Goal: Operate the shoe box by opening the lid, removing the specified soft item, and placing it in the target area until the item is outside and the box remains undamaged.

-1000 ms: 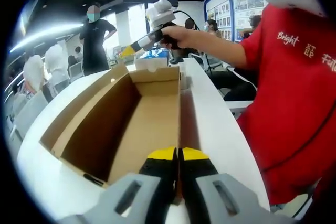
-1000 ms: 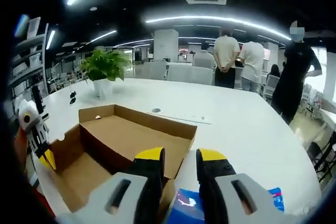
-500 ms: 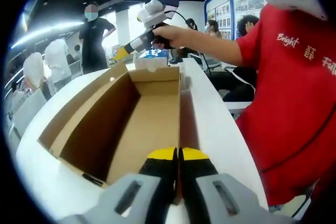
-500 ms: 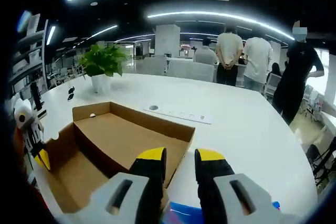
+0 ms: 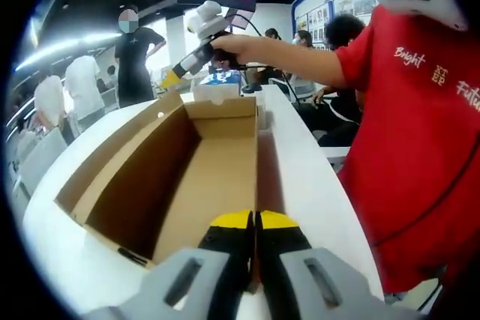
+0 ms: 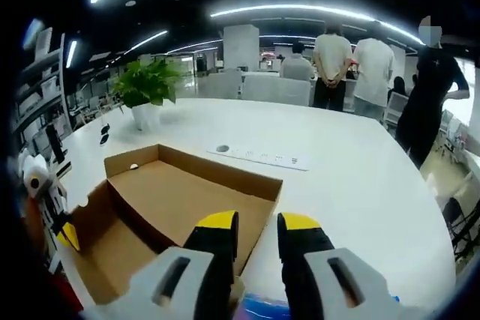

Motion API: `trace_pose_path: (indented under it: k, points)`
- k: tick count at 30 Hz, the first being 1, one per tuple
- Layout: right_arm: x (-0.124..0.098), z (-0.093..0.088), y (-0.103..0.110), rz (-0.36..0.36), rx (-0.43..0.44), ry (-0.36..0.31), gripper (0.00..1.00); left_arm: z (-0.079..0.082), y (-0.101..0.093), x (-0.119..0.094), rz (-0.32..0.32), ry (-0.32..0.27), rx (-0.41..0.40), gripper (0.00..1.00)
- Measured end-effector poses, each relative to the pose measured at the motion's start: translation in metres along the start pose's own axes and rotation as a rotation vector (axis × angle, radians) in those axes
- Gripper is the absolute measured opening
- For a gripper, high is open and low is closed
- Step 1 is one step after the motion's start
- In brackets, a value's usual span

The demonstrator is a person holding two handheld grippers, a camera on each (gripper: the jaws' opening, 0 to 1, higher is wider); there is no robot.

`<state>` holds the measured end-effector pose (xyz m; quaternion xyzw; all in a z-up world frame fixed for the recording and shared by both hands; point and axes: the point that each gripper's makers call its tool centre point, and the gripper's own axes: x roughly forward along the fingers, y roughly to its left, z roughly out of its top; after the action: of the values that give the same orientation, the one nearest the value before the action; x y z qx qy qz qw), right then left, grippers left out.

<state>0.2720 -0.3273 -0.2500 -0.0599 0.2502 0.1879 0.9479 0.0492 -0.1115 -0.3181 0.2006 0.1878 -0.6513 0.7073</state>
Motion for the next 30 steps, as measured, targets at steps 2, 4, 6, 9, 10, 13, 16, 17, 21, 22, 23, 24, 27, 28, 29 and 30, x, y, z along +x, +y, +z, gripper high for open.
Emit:
trace_pose_path:
  k: [2,4,6,9,10,13,16,17,21,22,23,24,27,28,29,30]
  points:
    - [0.004,-0.001,-0.005,-0.011,0.005,0.027,0.20,0.000,0.000,0.000,-0.003,0.000,-0.001,0.01]
    - [0.008,0.000,-0.010,-0.020,0.009,0.033,0.20,0.000,0.000,0.000,-0.004,-0.001,0.000,0.01]
    - [0.007,-0.011,-0.007,-0.006,0.052,0.081,0.20,-0.001,0.000,0.000,-0.001,-0.003,0.003,0.01]
    - [0.017,-0.009,-0.009,-0.002,0.073,0.088,0.20,-0.001,0.001,0.000,0.003,-0.003,0.004,0.01]
    - [0.020,-0.010,-0.008,0.008,0.097,0.096,0.20,-0.001,0.001,0.000,0.003,-0.004,0.004,0.01]
    - [0.018,-0.013,-0.005,0.004,0.114,0.107,0.20,-0.001,0.001,0.000,0.005,-0.003,0.005,0.01]
    - [0.026,-0.013,-0.008,-0.002,0.109,0.129,0.20,-0.001,0.001,0.000,0.003,-0.003,0.004,0.01]
    - [0.026,-0.013,-0.008,-0.003,0.112,0.131,0.20,-0.001,0.001,0.000,0.002,-0.003,0.005,0.01]
    - [0.025,-0.012,-0.007,-0.006,0.132,0.141,0.20,-0.001,0.001,0.000,0.000,-0.004,0.008,0.01]
    - [0.026,-0.012,-0.008,-0.007,0.135,0.156,0.20,-0.001,0.001,0.000,0.000,-0.004,0.012,0.01]
    - [0.027,-0.012,-0.008,-0.008,0.133,0.163,0.20,-0.001,0.001,0.000,0.001,-0.005,0.013,0.01]
    - [0.028,-0.011,-0.008,-0.009,0.135,0.168,0.20,-0.001,0.001,0.000,0.002,-0.005,0.013,0.01]
    - [0.031,-0.012,-0.005,-0.007,0.136,0.179,0.20,-0.001,0.001,0.000,0.006,-0.006,0.018,0.01]
    - [0.033,-0.012,-0.007,-0.016,0.138,0.185,0.20,-0.001,0.001,0.000,0.006,-0.006,0.018,0.01]
    - [0.040,-0.009,-0.011,-0.020,0.134,0.187,0.20,-0.001,0.001,0.000,0.007,-0.007,0.018,0.01]
    - [0.042,-0.009,-0.012,-0.022,0.133,0.187,0.20,-0.001,0.001,0.000,0.008,-0.007,0.018,0.01]
